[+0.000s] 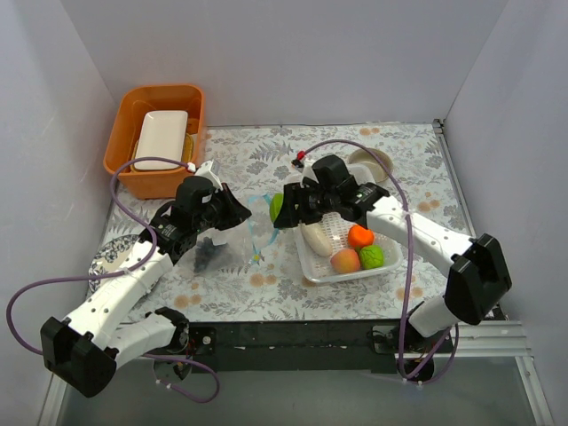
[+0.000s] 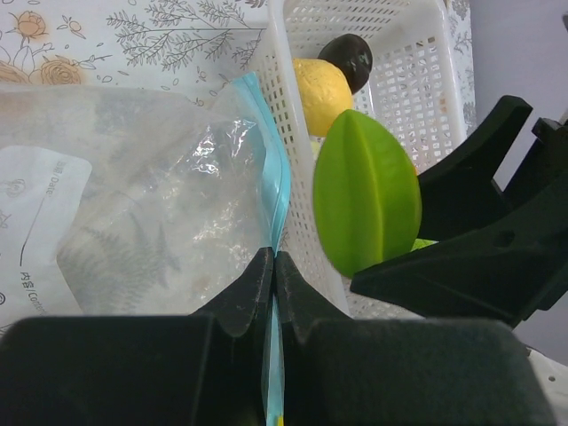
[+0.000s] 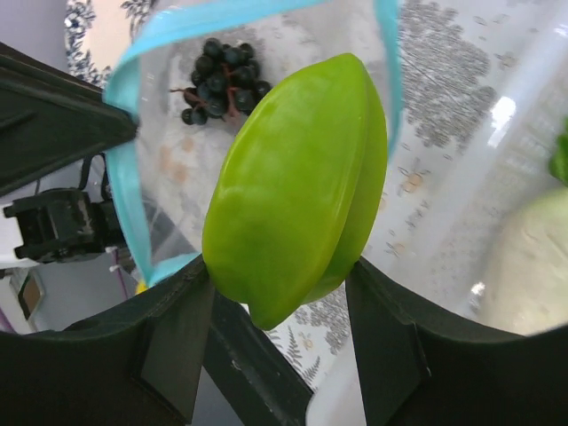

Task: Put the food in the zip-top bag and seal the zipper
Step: Place the fake fruit in the zipper food storage bag, then pick up the fake vegetable from the bin.

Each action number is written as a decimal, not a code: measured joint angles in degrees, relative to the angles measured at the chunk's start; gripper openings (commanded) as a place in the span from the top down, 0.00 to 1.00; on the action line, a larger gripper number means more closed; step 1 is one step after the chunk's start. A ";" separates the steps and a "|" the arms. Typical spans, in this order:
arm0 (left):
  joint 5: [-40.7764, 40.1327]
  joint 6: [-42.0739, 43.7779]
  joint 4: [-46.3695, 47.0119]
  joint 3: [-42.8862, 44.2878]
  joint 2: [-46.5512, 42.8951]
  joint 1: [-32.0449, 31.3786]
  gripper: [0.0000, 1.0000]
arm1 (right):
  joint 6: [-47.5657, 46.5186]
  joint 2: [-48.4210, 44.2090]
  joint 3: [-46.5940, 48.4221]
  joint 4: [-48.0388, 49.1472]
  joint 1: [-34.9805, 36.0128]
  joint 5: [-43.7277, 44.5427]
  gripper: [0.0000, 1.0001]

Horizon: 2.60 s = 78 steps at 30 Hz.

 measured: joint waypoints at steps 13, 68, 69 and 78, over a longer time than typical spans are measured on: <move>-1.18 -1.05 -0.31 0.00 -2.86 0.00 1.00 | -1.84 14.78 10.73 -0.37 8.00 -4.66 0.34; -3.56 -1.68 -2.71 0.00 -4.35 0.00 1.00 | -8.94 10.16 -9.27 -5.35 -9.90 2.99 0.72; -3.56 -1.68 -2.80 0.00 -4.35 0.00 1.00 | -8.76 10.14 -9.27 -5.14 -9.90 2.89 0.72; -3.56 -1.46 -2.80 0.00 -4.35 0.00 1.00 | -8.22 5.97 -8.57 -5.03 -9.90 1.79 0.77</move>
